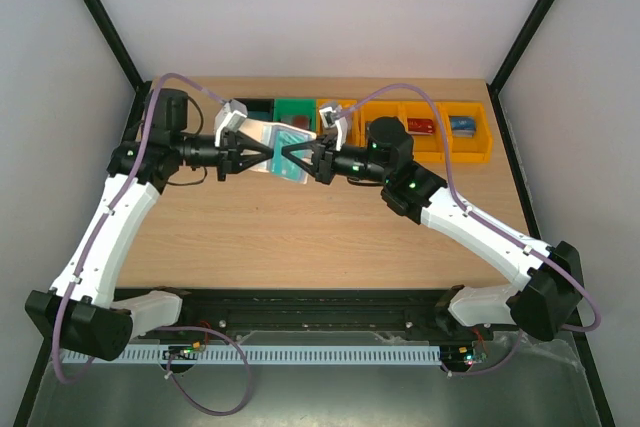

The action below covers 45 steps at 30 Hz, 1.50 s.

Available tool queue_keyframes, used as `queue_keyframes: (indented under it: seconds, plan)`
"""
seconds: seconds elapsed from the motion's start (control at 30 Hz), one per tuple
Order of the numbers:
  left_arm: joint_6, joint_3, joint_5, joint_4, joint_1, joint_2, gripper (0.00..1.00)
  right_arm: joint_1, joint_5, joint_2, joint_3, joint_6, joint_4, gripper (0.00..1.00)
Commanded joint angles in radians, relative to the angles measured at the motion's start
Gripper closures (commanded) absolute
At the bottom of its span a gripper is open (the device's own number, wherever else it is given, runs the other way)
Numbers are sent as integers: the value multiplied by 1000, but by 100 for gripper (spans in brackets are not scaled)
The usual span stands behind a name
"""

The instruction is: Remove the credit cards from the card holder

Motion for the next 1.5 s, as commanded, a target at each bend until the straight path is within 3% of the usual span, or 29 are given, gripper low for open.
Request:
queue_keyframes:
  seconds: [0.0, 1.03, 1.3, 1.47]
  plan:
    - [-19, -52, -12, 23, -22, 15, 98, 14, -15, -26, 8, -9, 51, 95]
    - [-216, -236, 23, 220, -24, -32, 97, 15, 16, 11, -7, 18, 46, 96]
    - [-288, -277, 43, 303, -24, -30, 76, 15, -52, 31, -25, 56, 125, 96]
    - [-348, -282, 43, 363, -42, -24, 72, 17, -71, 61, -16, 117, 203, 96]
